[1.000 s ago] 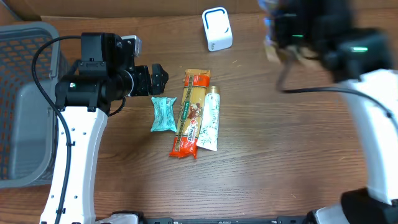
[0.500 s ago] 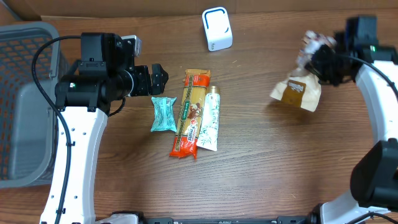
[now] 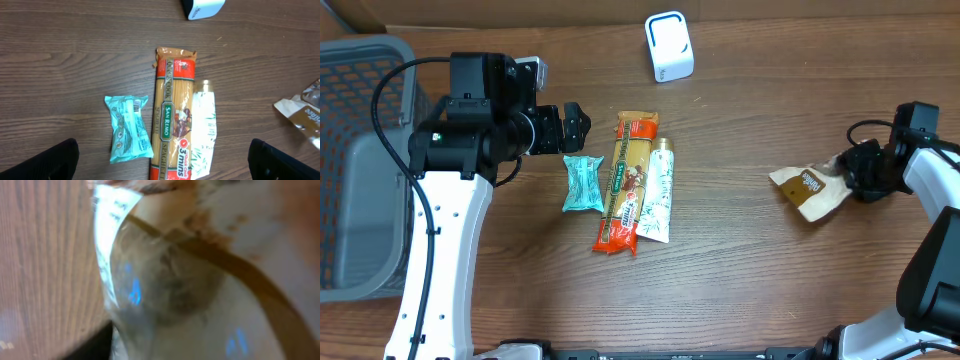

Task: Scan the item barcode
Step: 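Carry the beige bag right and set it down on the table, then reach the right gripper to the white-green tube and grasp it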

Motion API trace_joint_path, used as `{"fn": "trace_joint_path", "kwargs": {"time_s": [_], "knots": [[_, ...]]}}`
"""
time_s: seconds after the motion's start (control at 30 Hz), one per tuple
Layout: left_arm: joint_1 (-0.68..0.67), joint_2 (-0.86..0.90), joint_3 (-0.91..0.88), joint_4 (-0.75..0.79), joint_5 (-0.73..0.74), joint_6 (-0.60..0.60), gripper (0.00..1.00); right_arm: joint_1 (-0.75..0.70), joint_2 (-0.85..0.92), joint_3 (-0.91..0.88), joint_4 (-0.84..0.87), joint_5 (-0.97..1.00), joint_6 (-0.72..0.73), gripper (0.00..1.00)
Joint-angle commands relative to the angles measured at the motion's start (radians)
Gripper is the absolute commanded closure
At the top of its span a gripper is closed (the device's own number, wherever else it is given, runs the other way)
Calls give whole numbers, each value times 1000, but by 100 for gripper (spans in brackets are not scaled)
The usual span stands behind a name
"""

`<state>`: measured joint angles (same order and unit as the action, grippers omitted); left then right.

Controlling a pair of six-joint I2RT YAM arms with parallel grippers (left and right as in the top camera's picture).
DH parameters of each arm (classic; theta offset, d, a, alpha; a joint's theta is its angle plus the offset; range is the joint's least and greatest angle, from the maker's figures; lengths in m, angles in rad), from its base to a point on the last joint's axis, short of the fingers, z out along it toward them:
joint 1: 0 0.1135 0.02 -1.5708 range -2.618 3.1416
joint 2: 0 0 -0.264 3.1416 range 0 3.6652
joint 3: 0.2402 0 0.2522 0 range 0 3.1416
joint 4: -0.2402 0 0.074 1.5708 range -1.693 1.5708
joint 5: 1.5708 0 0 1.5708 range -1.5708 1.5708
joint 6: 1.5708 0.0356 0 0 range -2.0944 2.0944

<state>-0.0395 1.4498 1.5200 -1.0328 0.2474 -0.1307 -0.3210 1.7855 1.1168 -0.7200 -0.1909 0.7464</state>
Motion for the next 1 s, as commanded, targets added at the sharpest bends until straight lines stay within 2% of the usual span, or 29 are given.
{"fn": "trace_joint_path", "kwargs": {"time_s": [0.0, 0.27, 0.37, 0.43, 0.57, 0.77, 0.97], "knots": [[-11, 3, 5, 0, 5, 15, 0, -10, -17, 24, -45, 43, -97, 3], [-11, 3, 5, 0, 5, 15, 0, -13, -57, 293, -373, 130, -236, 0], [-11, 3, 5, 0, 5, 15, 0, 3, -60, 405, -472, 80, -327, 0], [-11, 3, 5, 0, 5, 15, 0, 29, -60, 438, -490, -19, -415, 0], [-11, 3, 5, 0, 5, 16, 0, 102, -55, 417, -439, -197, -493, 0], [-11, 3, 5, 0, 5, 16, 0, 322, -53, 284, -280, -223, -484, 0], [-11, 3, 5, 0, 5, 15, 0, 558, -19, 133, -15, -232, -341, 3]]}}
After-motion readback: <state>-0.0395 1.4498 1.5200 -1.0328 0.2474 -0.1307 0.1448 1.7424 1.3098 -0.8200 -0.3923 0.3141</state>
